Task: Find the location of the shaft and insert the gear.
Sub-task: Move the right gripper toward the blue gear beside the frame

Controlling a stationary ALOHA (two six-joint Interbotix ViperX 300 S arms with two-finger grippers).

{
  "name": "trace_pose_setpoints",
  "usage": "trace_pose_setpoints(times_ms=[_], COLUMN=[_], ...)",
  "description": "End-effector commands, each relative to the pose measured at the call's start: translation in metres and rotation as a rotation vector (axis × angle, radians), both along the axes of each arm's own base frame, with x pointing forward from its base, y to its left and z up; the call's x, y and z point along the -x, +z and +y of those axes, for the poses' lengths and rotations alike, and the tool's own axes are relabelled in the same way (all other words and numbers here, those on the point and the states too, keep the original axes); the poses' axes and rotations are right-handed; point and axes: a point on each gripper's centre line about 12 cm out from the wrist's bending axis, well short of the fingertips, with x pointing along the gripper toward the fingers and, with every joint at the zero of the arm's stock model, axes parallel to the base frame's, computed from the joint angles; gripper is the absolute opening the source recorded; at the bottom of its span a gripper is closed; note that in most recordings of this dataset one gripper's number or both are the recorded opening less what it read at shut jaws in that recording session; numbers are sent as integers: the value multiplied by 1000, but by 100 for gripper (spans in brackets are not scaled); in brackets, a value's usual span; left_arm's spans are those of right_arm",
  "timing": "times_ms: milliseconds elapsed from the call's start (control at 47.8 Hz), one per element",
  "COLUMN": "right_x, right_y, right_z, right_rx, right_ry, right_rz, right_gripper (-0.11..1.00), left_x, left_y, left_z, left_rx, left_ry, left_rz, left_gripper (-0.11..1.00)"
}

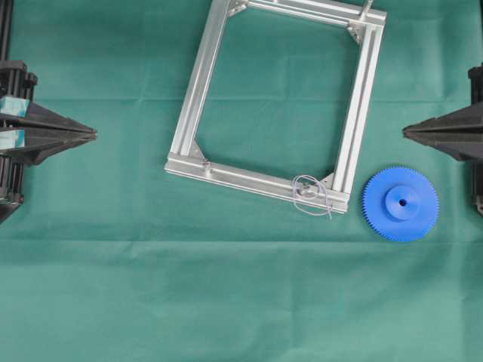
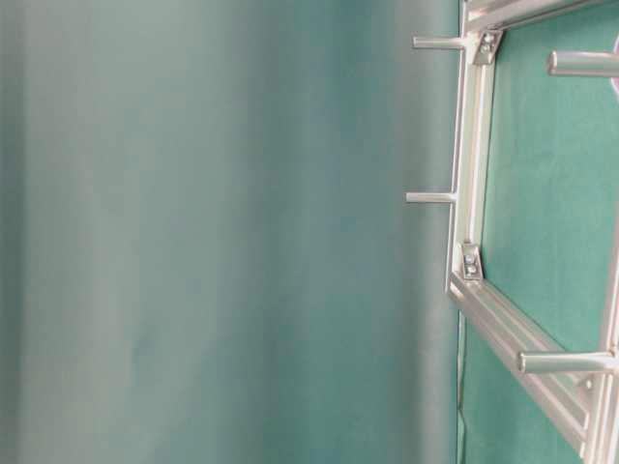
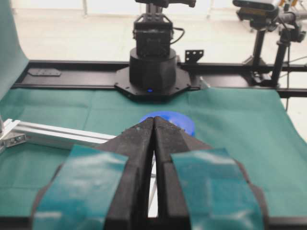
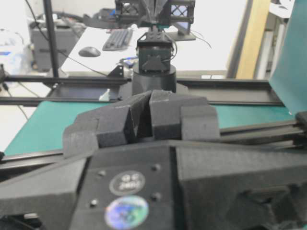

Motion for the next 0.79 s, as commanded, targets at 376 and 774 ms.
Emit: trace_pose_setpoints(times_ms=[376, 774], right_x=[-5, -1], right_y=[-2, 8], right_z=[-2, -9], right_rx=[-54, -169], right_ry=[-12, -49], right_rz=[188, 220], right_gripper=[0, 40], left_x=[-5, -5], left_y=[0, -2], left_z=[0, 0], left_rx=[3, 6], left_ry=[3, 2], left_rz=[55, 75], left_gripper=[1, 1])
